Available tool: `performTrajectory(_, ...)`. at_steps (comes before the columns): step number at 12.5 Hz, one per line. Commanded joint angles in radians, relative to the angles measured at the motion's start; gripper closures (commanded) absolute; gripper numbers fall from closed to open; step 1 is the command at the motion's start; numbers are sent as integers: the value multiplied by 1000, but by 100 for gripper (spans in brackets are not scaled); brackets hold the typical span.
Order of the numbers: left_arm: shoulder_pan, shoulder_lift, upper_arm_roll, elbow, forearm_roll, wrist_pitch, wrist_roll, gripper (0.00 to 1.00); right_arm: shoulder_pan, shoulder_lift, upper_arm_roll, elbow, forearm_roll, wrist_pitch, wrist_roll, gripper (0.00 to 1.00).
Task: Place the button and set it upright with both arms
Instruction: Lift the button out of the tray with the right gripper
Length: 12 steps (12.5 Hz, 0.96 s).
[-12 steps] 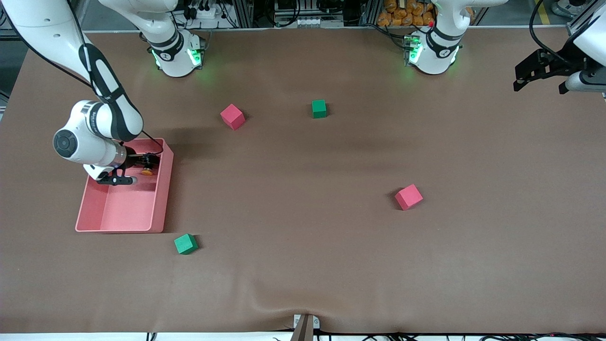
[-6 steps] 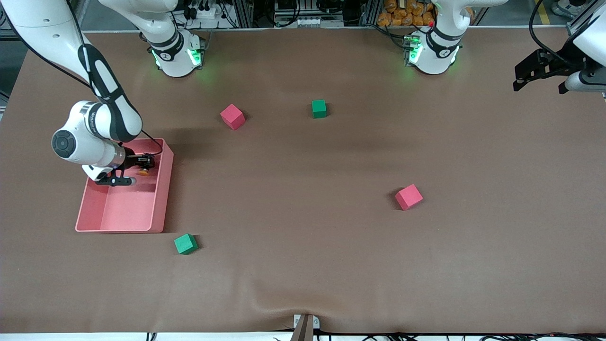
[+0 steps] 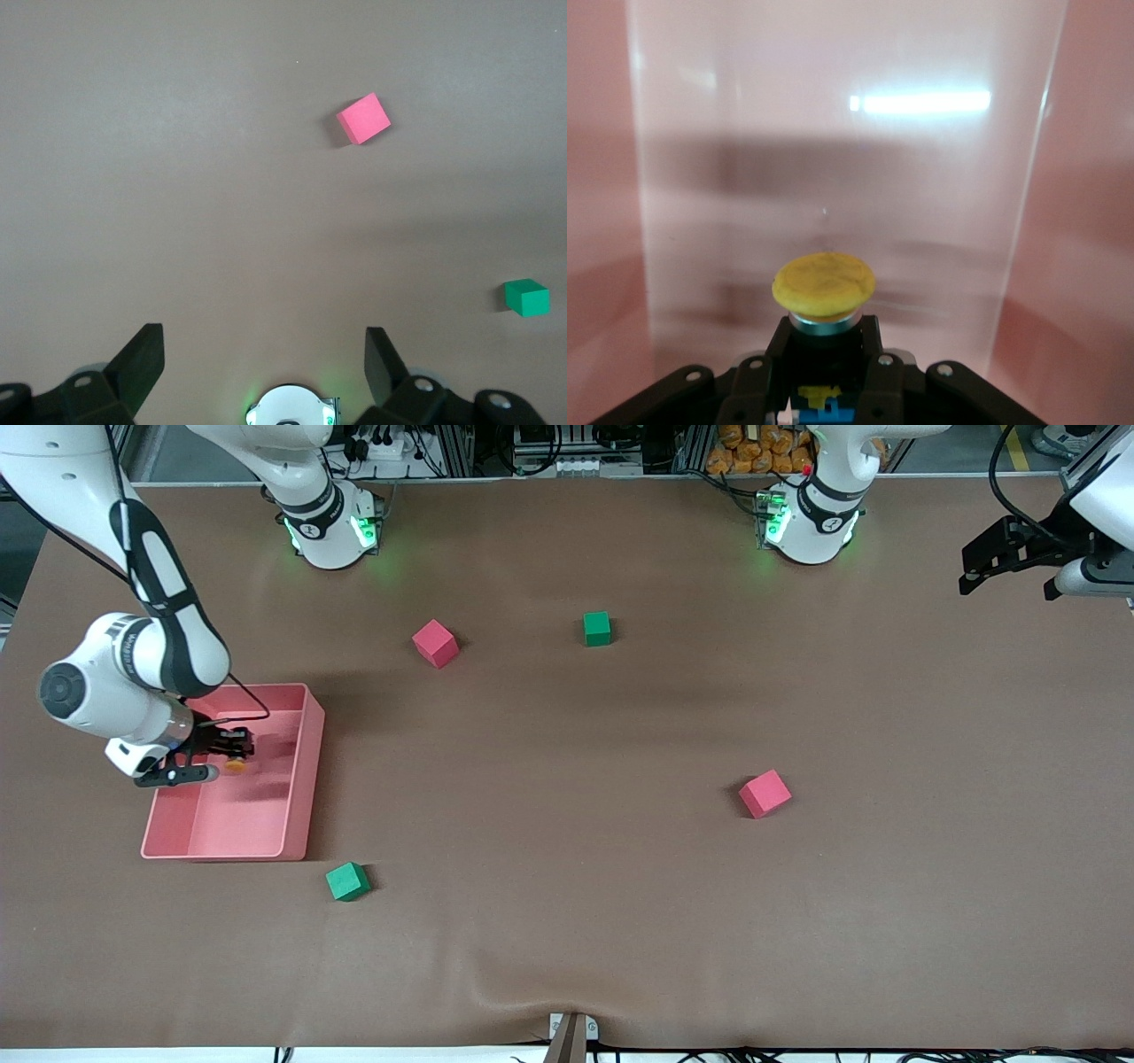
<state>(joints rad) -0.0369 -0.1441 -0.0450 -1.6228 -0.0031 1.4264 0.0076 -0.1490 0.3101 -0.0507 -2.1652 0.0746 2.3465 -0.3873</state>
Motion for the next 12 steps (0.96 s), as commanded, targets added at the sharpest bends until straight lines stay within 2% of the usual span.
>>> performTrajectory(1, 2, -5, -6, 17, 9, -21, -3, 0, -8, -37, 11, 213, -13, -320, -38, 100)
performTrajectory(2, 2, -5, -6, 17, 9, -21, -3, 0, -4, -29, 12, 302, -39, -448, -33, 100)
performTrajectory(4, 2, -5, -6, 17, 8, -21, -3, 0, 50, -40, 15, 369, -42, -568, -4, 100)
performTrajectory(6, 2, -5, -6, 17, 8, -21, -3, 0, 145, -42, 18, 482, -41, -678, 40, 100)
performTrajectory(9, 5, -5, -6, 18, 8, -21, -3, 0, 343, -37, 20, 560, -12, -702, 100, 100)
performTrajectory(12, 8, -5, -4, 17, 8, -21, -1, 0, 564, -7, 20, 629, -21, -696, 353, 100)
